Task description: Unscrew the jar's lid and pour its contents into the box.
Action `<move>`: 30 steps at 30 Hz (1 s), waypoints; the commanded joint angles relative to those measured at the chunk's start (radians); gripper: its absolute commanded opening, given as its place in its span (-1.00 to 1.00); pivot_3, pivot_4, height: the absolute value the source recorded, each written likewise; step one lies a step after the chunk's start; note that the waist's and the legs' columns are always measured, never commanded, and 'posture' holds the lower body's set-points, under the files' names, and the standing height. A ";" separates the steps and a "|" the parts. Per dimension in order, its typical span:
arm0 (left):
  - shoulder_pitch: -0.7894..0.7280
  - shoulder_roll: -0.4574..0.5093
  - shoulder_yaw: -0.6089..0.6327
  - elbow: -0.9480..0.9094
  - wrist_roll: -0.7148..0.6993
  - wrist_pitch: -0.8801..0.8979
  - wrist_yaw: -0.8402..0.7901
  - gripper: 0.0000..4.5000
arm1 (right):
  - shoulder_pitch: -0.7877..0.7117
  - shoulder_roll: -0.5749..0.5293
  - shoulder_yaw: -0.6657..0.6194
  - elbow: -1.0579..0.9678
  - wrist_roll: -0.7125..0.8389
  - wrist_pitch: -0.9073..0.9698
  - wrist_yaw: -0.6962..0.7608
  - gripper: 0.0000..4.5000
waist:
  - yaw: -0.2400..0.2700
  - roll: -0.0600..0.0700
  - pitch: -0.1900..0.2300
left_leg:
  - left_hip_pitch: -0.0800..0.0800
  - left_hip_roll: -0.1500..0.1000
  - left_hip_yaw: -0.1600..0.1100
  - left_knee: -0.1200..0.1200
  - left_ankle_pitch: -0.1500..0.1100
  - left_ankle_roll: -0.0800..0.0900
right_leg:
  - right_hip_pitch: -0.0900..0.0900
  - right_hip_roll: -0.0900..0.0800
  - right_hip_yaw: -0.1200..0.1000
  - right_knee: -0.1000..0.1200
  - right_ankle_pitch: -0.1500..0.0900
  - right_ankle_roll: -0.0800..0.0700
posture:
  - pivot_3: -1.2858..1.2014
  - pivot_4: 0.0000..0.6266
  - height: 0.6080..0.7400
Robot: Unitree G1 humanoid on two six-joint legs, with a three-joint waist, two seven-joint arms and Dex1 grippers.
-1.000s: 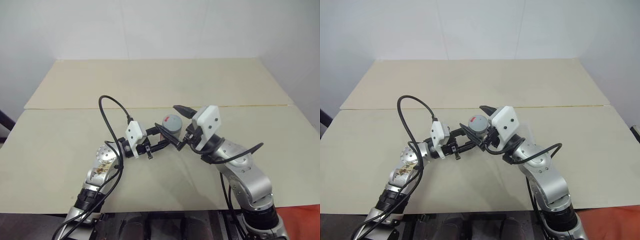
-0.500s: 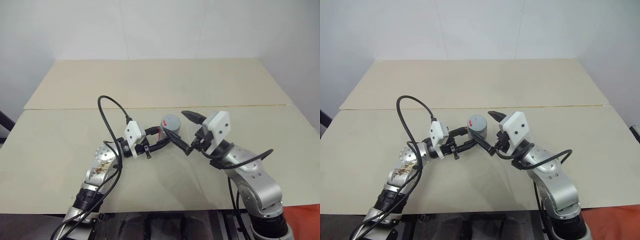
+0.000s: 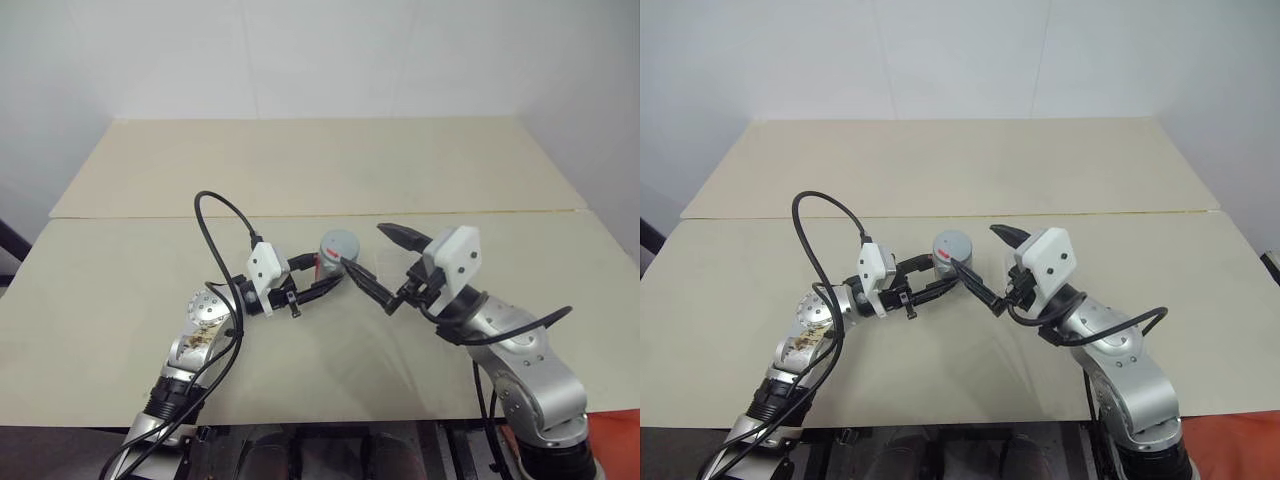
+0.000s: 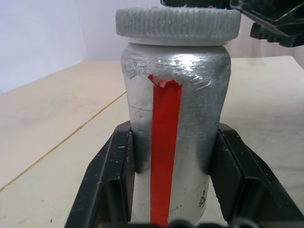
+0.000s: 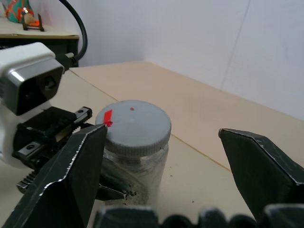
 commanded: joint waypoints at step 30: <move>0.004 -0.013 -0.004 -0.055 -0.011 -0.013 -0.006 -0.17 | -0.086 0.047 0.061 0.070 0.021 -0.009 0.025 0.95 | -0.001 0.000 0.000 | 0.000 0.000 0.000 0.000 0.000 0.000 | 0.000 0.000 0.000 0.000 0.000 0.000 | 0.03 -0.52 1.00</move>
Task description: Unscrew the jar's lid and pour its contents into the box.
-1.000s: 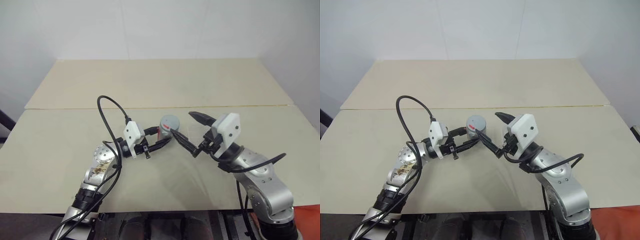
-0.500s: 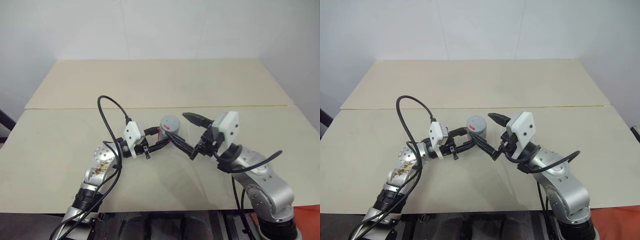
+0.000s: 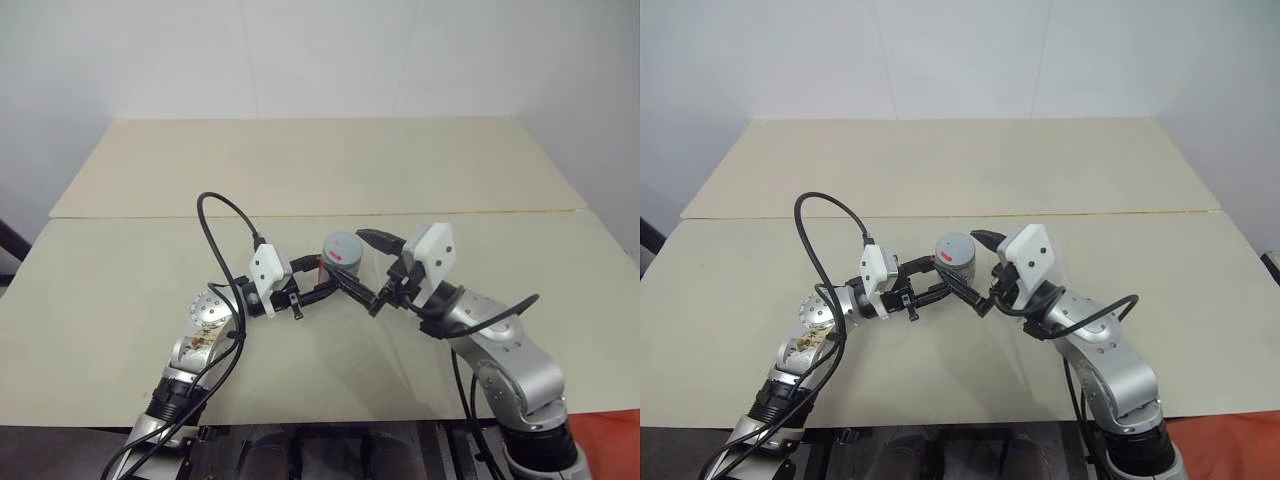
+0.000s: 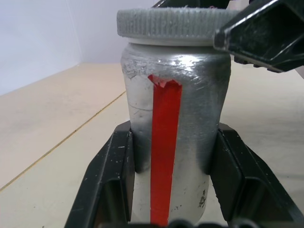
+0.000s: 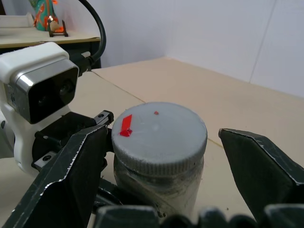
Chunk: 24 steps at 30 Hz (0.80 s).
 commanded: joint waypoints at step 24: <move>-0.003 0.000 -0.008 -0.035 0.003 -0.022 -0.010 -0.17 | -0.005 0.016 -0.013 -0.040 0.000 -0.022 -0.009 0.32 | 0.000 0.000 0.000 | 0.000 0.000 0.000 0.000 0.000 0.000 | 0.000 0.000 0.000 0.000 0.000 0.000 | 0.03 -0.52 1.00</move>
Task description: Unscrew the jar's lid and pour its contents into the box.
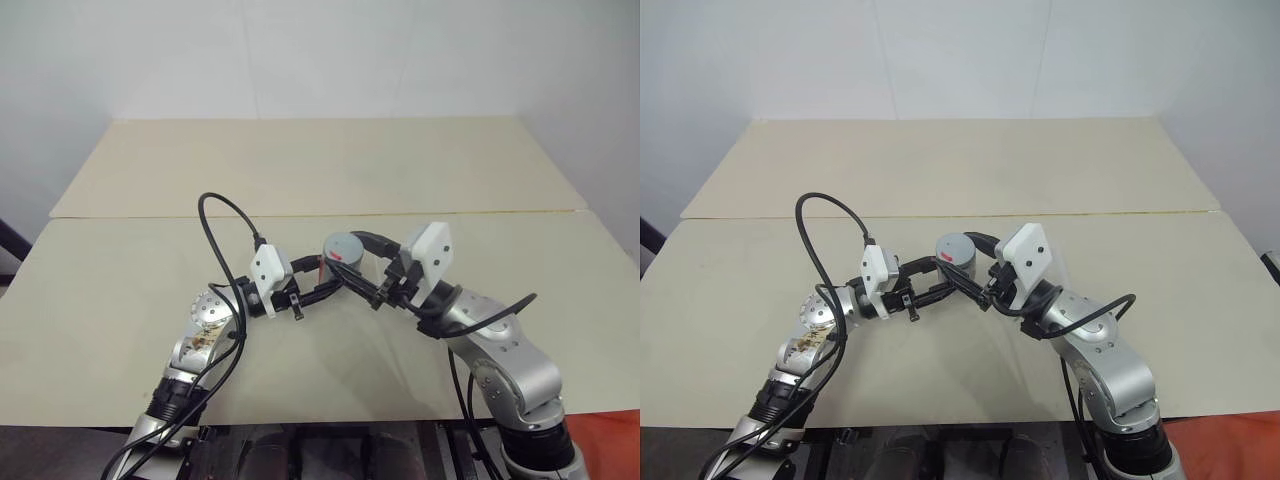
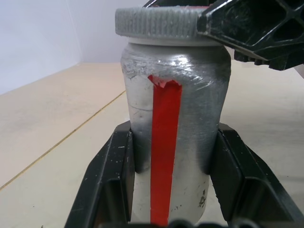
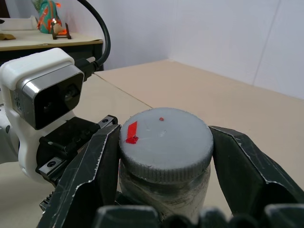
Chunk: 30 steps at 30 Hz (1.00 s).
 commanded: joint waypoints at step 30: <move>-0.126 -0.018 -0.013 0.123 0.019 -0.064 -0.054 -0.17 | 0.306 -0.165 -0.532 -0.229 0.140 0.279 -0.307 0.32 | 0.008 0.000 0.000 | -0.001 0.000 -0.001 0.000 0.000 0.000 | 0.001 0.000 -0.001 -0.001 0.000 0.000 | 0.03 -0.52 1.00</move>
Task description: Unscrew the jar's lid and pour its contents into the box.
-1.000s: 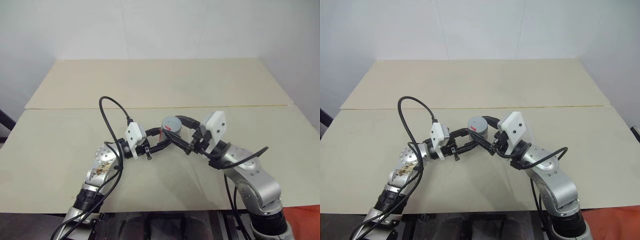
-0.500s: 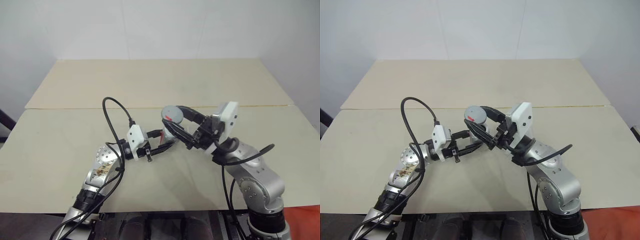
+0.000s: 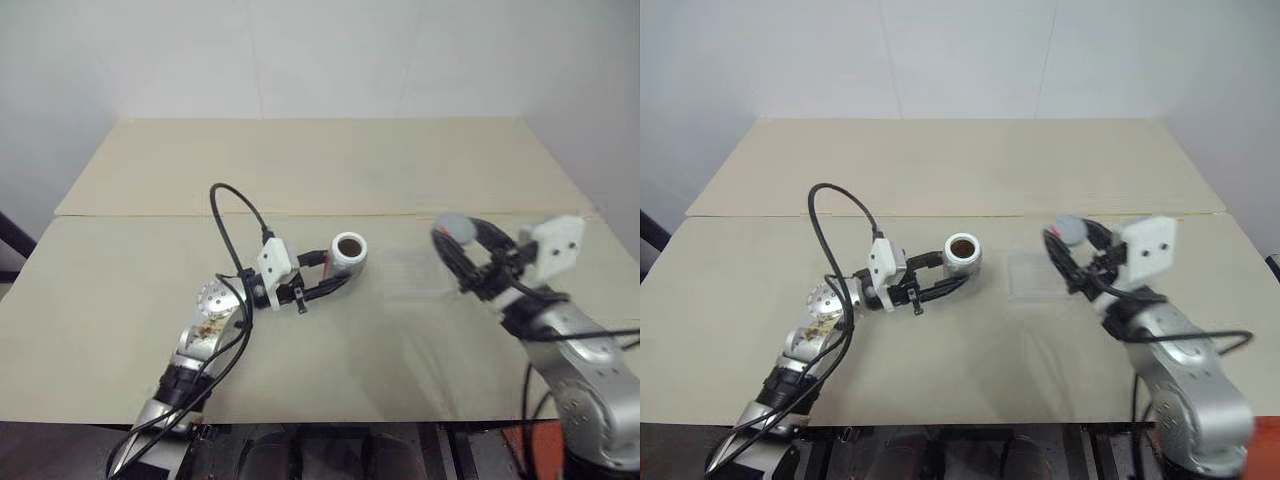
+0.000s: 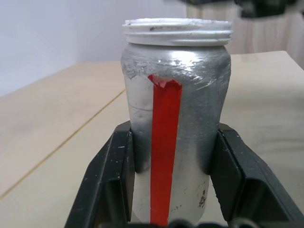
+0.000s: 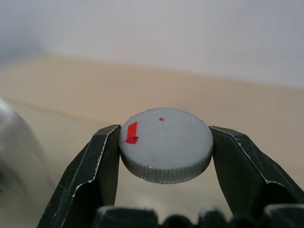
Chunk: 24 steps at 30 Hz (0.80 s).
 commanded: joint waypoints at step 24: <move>-0.092 -0.028 0.010 0.130 0.033 -0.090 -0.038 -0.17 | 0.180 -0.033 -0.149 -0.168 0.013 0.590 -0.050 0.99 | -0.007 0.000 0.000 | 0.002 0.001 0.000 0.001 -0.002 0.004 | 0.001 -0.001 0.003 -0.002 0.000 0.000 | 0.03 -0.52 1.00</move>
